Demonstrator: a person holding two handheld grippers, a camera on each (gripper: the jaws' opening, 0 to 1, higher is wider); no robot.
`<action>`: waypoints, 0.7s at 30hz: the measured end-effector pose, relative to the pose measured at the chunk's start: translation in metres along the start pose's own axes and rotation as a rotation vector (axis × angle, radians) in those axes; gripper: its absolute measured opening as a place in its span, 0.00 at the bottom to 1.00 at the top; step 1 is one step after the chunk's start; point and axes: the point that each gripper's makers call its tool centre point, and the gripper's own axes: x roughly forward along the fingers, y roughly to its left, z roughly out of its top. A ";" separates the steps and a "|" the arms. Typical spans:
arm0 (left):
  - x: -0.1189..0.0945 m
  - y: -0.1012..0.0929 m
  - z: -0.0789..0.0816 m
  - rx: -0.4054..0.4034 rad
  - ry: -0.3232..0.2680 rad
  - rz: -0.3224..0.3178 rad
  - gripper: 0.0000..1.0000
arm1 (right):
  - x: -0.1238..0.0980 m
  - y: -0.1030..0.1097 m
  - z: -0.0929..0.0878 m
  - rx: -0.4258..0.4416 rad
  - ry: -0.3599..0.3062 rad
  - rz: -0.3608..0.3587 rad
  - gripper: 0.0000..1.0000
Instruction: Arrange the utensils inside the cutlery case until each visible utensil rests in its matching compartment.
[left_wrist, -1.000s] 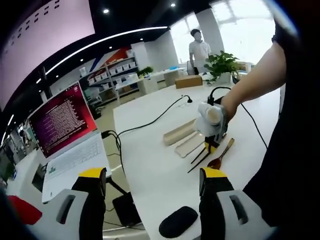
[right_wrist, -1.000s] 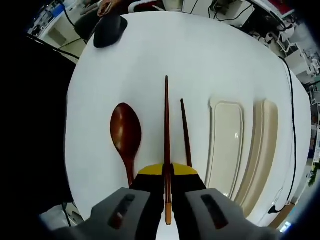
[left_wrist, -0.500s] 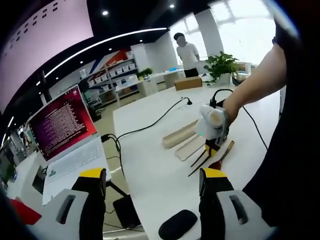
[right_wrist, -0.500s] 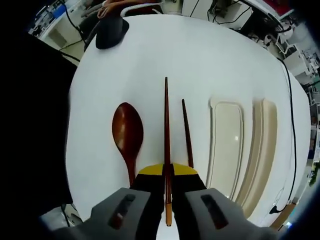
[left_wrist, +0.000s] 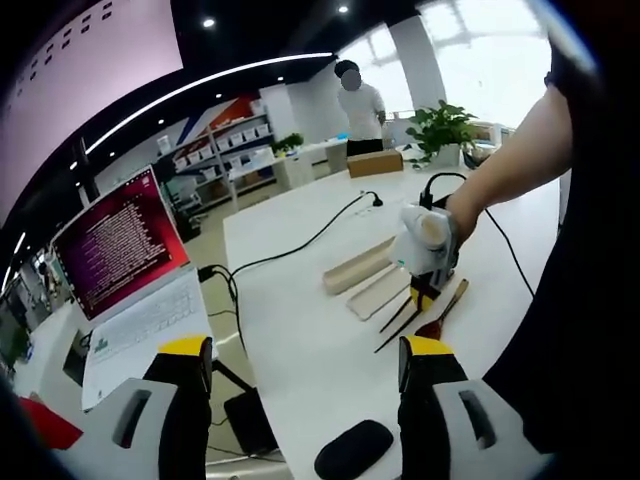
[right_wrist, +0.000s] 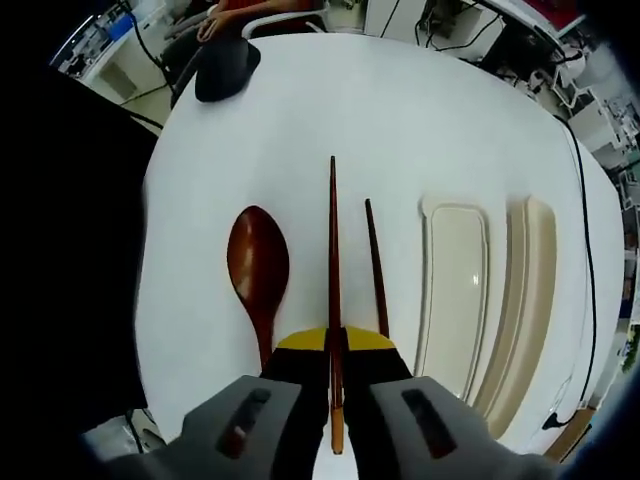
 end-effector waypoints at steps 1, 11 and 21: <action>0.000 0.000 0.000 -0.001 -0.001 0.001 0.78 | 0.000 0.000 0.000 -0.002 -0.001 -0.001 0.00; 0.004 0.000 -0.001 0.002 -0.001 -0.013 0.78 | -0.001 0.002 0.000 -0.003 -0.003 0.000 0.00; 0.007 -0.006 -0.007 0.006 0.013 -0.039 0.78 | 0.000 0.004 0.001 -0.008 0.066 -0.027 0.00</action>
